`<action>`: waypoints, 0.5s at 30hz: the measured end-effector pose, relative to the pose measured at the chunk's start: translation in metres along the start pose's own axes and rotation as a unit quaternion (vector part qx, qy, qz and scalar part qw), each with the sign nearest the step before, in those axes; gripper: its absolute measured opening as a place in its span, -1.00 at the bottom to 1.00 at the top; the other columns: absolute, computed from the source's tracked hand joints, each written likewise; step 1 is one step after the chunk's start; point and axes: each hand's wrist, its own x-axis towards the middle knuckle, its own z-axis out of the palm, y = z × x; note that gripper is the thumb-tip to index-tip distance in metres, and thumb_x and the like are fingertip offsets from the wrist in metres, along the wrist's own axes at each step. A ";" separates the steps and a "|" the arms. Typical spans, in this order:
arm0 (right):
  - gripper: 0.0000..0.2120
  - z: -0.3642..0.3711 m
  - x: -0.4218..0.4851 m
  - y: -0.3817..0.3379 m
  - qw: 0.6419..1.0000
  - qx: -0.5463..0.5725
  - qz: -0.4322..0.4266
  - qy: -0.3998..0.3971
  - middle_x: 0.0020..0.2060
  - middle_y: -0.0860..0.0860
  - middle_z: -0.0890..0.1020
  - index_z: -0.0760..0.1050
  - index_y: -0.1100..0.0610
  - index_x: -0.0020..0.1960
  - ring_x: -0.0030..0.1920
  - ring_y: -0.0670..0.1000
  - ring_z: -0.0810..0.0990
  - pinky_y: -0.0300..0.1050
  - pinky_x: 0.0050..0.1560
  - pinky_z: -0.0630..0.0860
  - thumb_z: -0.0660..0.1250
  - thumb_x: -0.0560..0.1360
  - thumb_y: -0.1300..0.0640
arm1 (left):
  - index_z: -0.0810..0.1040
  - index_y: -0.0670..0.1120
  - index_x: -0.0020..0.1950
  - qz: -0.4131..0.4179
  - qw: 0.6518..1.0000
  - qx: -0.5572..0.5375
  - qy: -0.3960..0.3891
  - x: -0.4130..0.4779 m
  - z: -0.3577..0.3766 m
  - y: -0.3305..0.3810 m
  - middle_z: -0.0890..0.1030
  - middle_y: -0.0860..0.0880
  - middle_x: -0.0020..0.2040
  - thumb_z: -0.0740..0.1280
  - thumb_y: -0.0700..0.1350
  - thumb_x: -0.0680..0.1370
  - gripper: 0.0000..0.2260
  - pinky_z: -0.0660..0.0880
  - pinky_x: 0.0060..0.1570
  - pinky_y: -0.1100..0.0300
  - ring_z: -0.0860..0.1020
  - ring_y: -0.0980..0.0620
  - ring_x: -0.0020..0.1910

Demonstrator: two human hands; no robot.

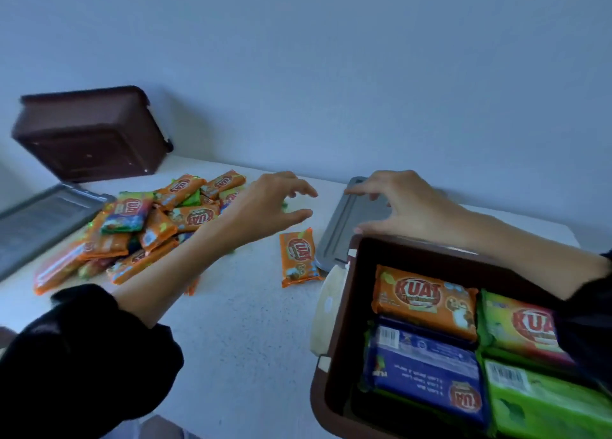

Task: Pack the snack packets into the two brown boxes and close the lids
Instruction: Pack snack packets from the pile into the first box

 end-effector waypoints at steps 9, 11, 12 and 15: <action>-0.37 0.070 0.102 -0.029 0.995 0.001 -0.002 -0.099 0.26 0.13 0.50 0.32 0.07 0.41 0.22 0.09 0.49 -0.14 0.07 0.38 0.42 0.41 -0.05 | 0.47 -0.06 0.29 -0.202 0.978 0.051 -0.028 -0.033 0.000 -0.121 0.47 -0.13 0.24 0.41 -0.05 0.45 -0.58 0.37 0.21 0.05 0.41 -0.09 0.26; -0.35 0.088 0.113 -0.031 0.989 -0.029 0.011 -0.144 0.29 0.15 0.48 0.29 0.10 0.42 0.26 0.12 0.46 -0.10 0.15 0.39 0.39 0.42 -0.10 | 0.40 -0.05 0.35 -0.230 0.970 0.056 -0.056 -0.042 0.007 -0.139 0.42 -0.11 0.27 0.41 -0.03 0.44 -0.51 0.35 0.23 0.05 0.37 -0.09 0.28; -0.31 0.096 0.118 -0.030 0.984 -0.043 0.018 -0.174 0.33 0.15 0.45 0.27 0.14 0.44 0.30 0.12 0.43 -0.08 0.20 0.38 0.38 0.42 -0.12 | 0.36 -0.03 0.38 -0.242 0.966 0.057 -0.068 -0.046 0.011 -0.146 0.38 -0.10 0.30 0.42 -0.02 0.44 -0.46 0.35 0.23 0.05 0.35 -0.09 0.30; -0.22 0.110 0.125 -0.027 0.958 -0.072 0.037 -0.275 0.43 0.14 0.32 0.17 0.20 0.48 0.39 0.12 0.33 -0.09 0.29 0.31 0.35 0.43 -0.17 | 0.24 0.01 0.46 -0.253 0.959 0.081 -0.101 -0.055 0.023 -0.161 0.29 -0.08 0.42 0.43 0.09 0.41 -0.32 0.28 0.34 0.01 0.27 -0.09 0.38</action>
